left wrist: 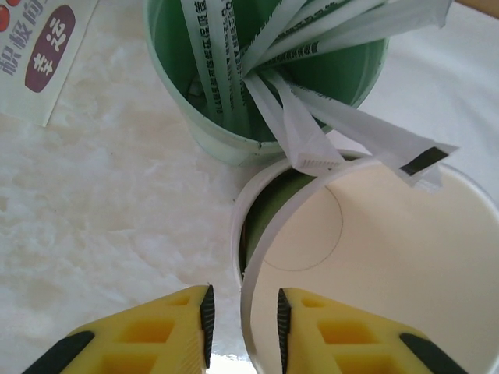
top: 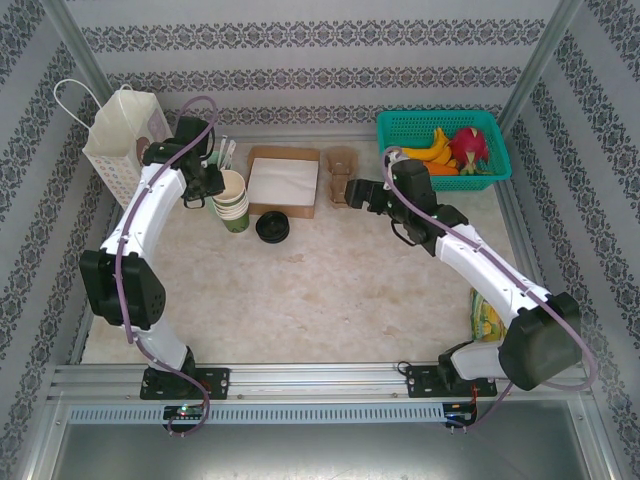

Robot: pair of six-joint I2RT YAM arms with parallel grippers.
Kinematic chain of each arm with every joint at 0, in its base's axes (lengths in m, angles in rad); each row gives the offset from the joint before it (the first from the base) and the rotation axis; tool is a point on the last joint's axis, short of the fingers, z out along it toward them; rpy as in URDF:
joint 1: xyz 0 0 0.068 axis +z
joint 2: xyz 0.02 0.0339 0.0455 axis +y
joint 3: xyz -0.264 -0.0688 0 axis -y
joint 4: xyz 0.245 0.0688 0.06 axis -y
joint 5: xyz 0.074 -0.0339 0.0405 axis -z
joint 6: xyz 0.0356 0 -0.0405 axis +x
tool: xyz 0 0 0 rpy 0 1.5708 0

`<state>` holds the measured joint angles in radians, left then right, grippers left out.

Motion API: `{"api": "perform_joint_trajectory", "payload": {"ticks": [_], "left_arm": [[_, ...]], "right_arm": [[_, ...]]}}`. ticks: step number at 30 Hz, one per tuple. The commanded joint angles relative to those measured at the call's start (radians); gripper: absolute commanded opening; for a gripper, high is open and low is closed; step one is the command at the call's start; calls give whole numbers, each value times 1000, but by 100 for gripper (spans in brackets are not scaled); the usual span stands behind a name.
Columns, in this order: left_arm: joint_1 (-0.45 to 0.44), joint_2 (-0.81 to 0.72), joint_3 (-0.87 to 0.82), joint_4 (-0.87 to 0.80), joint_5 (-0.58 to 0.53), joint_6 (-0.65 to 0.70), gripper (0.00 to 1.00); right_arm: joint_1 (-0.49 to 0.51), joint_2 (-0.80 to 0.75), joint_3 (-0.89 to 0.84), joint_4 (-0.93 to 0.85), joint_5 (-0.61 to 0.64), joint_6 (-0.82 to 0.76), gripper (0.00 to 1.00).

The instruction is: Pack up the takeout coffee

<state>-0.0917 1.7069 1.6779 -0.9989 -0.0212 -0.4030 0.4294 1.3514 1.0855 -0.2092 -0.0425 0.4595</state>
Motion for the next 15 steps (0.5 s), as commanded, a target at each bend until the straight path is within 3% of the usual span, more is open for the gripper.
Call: {"api": "perform_joint_trajectory", "payload": {"ticks": [1,15], "left_arm": [[-8,1,34,-44,9,25,28],[-8,5,37,-45,18,19,6]], "right_arm": [[25,13,41,-9,15,-78,98],[68,4,61,9,64,-128,98]]}}
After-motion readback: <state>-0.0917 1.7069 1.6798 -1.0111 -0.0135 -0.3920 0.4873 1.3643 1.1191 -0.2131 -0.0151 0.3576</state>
